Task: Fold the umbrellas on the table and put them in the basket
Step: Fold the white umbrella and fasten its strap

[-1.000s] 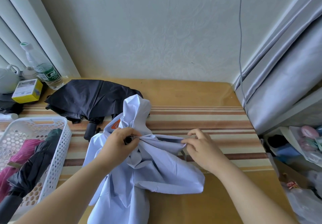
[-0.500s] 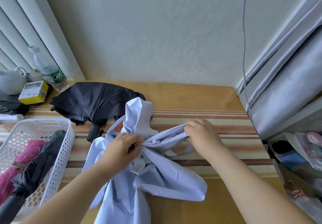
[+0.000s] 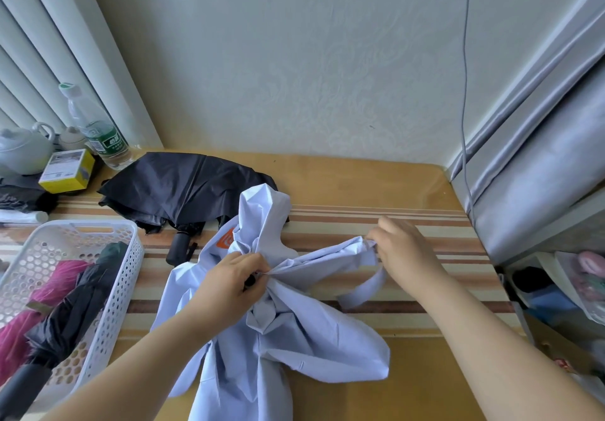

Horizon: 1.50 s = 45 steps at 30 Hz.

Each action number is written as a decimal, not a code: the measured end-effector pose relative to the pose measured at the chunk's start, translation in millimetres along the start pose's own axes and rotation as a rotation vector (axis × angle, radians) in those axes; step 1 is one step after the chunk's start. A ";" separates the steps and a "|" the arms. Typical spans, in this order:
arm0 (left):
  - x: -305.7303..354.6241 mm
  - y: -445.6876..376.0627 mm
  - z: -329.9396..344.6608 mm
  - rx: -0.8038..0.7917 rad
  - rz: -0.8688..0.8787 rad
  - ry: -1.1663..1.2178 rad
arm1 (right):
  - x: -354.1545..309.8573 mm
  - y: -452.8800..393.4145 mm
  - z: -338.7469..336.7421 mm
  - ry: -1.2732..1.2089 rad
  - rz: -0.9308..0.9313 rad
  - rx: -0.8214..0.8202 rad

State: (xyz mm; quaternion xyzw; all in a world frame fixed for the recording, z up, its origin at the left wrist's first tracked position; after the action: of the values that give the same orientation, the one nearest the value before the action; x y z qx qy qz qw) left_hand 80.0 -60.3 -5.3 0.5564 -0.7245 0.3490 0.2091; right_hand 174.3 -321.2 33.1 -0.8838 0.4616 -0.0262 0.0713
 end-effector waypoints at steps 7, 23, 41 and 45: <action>-6.1 -0.3 2.9 0.036 -0.055 0.023 | -0.7 6.8 14.4 -0.322 0.225 -0.230; -2.9 4.3 4.8 0.074 -0.073 0.002 | -3.3 19.9 25.7 -0.785 0.983 -0.423; 6.1 7.5 8.9 0.070 0.017 -0.076 | -8.9 2.2 14.8 -1.035 0.783 -0.530; 5.9 7.8 12.3 0.080 0.039 -0.080 | -12.1 -3.4 0.2 -0.482 0.590 -0.408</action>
State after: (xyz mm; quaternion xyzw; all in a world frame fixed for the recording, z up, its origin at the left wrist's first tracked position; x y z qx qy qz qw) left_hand 71.9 -72.2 -11.6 0.5638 -0.7284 0.3589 0.1508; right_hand 170.2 -309.3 33.6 -0.6907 0.6604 0.2946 0.0052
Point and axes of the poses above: each hand's wrist, its own y-axis away from the middle knuckle, its own z-axis out of the palm, x = y × z, the point moved 3 cm from there along -y, towards the middle knuckle, and after that the axes turned 6 degrees about y, right-handed, at the moved point
